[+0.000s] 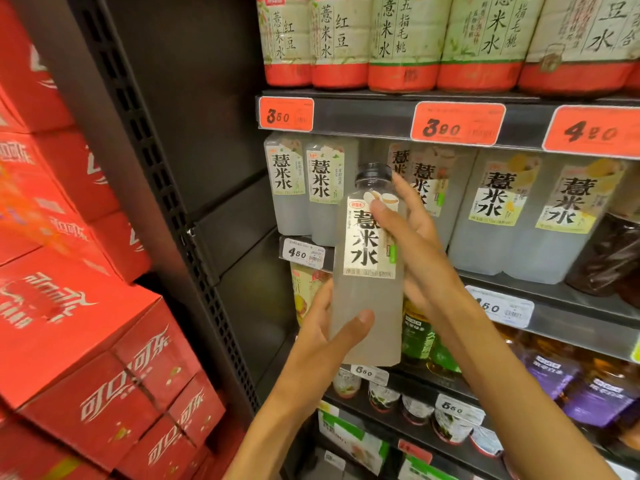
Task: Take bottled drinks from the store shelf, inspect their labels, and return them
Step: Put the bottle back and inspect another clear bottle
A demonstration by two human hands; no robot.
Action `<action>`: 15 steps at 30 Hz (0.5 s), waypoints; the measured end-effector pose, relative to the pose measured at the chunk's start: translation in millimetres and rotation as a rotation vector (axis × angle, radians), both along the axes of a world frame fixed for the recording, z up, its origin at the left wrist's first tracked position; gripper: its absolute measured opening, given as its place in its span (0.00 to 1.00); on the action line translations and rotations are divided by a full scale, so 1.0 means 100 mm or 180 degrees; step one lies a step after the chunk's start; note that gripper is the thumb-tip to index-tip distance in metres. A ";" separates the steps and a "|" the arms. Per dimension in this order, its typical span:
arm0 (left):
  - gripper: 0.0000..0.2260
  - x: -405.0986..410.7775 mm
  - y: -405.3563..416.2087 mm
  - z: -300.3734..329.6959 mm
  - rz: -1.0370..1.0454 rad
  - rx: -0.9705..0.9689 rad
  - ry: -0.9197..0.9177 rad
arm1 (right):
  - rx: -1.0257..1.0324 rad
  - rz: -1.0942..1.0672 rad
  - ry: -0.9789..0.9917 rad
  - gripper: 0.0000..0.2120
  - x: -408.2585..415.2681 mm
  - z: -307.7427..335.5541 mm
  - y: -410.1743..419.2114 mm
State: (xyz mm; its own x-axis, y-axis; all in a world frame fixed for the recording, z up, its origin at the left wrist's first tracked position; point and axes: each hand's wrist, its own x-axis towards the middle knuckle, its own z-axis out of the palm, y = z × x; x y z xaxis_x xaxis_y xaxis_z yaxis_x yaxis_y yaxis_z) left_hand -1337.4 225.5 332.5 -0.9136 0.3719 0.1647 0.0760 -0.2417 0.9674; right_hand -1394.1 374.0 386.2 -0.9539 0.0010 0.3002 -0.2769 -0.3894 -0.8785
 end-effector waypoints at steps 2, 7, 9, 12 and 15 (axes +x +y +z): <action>0.27 0.05 -0.03 -0.01 -0.0077 -0.0044 0.0003 | -0.0324 0.0437 -0.0232 0.21 0.03 0.01 0.08; 0.26 0.17 0.03 -0.11 -0.0463 0.0105 -0.0372 | -0.0389 0.0894 -0.0246 0.20 0.00 0.01 0.17; 0.27 0.18 0.07 -0.15 -0.0504 0.0146 -0.0442 | -0.0202 0.0966 -0.0220 0.20 0.02 0.00 0.16; 0.24 0.19 0.10 -0.14 -0.0451 0.0160 -0.0615 | -0.0148 0.0824 -0.0261 0.17 0.05 -0.01 0.18; 0.29 0.18 0.16 -0.09 -0.0383 0.0238 -0.0777 | -0.0239 0.0679 -0.0355 0.23 0.11 0.05 0.20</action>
State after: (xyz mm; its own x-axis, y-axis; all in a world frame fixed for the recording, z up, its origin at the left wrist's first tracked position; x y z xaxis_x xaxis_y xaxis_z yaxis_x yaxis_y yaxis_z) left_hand -1319.0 241.3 323.3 -0.8796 0.4751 -0.0236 -0.1905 -0.3063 0.9327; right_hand -1383.6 394.3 390.8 -0.9621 -0.1854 0.1999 -0.0846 -0.4939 -0.8654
